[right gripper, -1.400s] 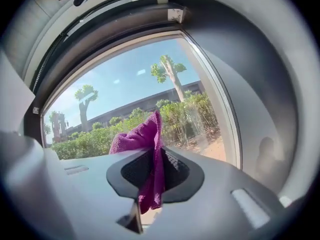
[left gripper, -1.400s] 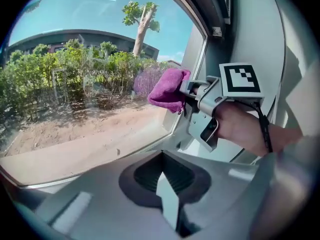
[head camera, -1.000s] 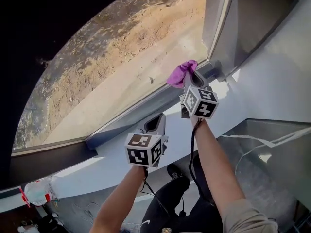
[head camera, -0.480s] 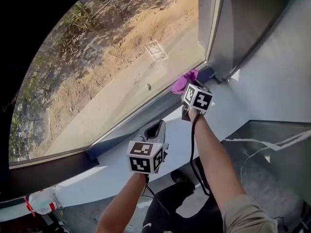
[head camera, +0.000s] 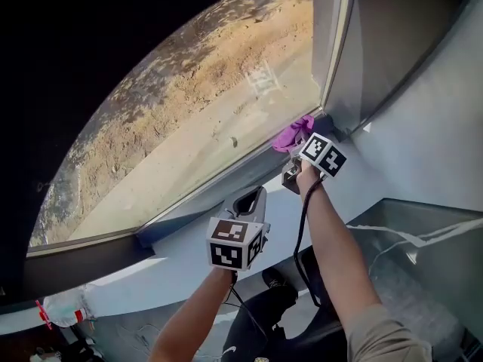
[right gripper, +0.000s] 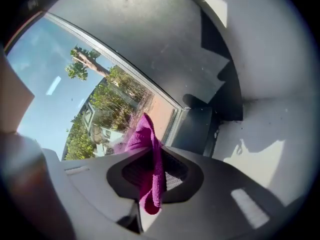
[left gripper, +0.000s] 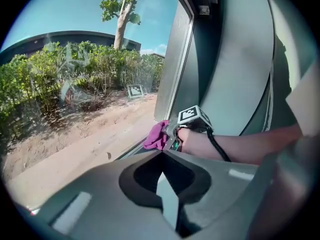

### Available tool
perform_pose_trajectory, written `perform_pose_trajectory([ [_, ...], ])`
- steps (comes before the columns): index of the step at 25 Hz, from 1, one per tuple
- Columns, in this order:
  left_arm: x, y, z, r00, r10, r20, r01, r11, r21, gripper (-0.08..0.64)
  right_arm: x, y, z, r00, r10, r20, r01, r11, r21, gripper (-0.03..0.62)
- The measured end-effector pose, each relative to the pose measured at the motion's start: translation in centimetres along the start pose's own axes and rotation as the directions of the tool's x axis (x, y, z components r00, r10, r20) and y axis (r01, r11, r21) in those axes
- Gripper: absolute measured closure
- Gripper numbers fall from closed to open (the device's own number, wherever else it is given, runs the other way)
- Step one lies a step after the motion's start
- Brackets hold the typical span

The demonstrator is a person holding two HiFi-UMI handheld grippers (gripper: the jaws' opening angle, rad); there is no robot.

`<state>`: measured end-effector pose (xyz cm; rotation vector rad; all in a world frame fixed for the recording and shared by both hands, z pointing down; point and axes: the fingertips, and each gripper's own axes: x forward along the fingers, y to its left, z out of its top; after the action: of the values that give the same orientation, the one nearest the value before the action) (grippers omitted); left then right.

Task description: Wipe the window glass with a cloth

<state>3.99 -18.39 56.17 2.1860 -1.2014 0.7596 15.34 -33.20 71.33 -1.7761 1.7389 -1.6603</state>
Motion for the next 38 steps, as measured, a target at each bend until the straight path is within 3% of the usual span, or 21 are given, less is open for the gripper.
perform_pose_trajectory([
  [7,-0.9,-1.4,1.8,1.000,-0.018,0.004,0.018,1.000,0.024,0.560,-4.6,6.8,3.1,0.984,0.173,0.031,-0.173,0.985,0.008,0.529],
  [13,-3.6,-2.6,3.8,0.999,-0.037,0.031,0.035,0.998,0.052,0.560,-10.1,14.2,5.3,0.939,0.337,0.063,-0.336,0.942,-0.016,0.529],
  [19,-6.6,-3.4,6.1,0.996,-0.050,0.073,0.044,0.995,0.086,0.560,-16.7,22.7,9.3,0.865,0.486,0.124,-0.479,0.874,-0.079,0.529],
  [23,-8.8,-4.5,7.2,0.994,-0.064,0.093,0.053,0.992,0.116,0.560,-21.9,28.8,12.6,0.794,0.582,0.175,-0.557,0.812,-0.173,0.529],
  [25,-9.8,-5.0,7.7,0.993,-0.067,0.096,0.055,0.990,0.131,0.560,-24.2,31.4,14.0,0.765,0.613,0.198,-0.572,0.788,-0.229,0.529],
  [28,-11.2,-5.6,8.8,0.992,-0.071,0.107,0.055,0.987,0.149,0.560,-26.3,33.8,16.1,0.748,0.624,0.225,-0.557,0.775,-0.299,0.528],
  [31,-12.3,-5.7,10.3,0.990,-0.067,0.125,0.046,0.985,0.168,0.560,-27.8,35.6,17.7,0.718,0.651,0.247,-0.584,0.756,-0.295,0.528],
  [35,-12.9,-5.7,11.5,0.990,-0.062,0.130,0.037,0.982,0.183,0.560,-29.6,37.7,19.5,0.649,0.703,0.289,-0.654,0.711,-0.259,0.528],
  [38,-12.6,-6.5,11.4,0.990,-0.063,0.127,0.038,0.981,0.189,0.560,-29.9,37.1,21.0,0.634,0.701,0.328,-0.657,0.711,-0.251,0.528],
])
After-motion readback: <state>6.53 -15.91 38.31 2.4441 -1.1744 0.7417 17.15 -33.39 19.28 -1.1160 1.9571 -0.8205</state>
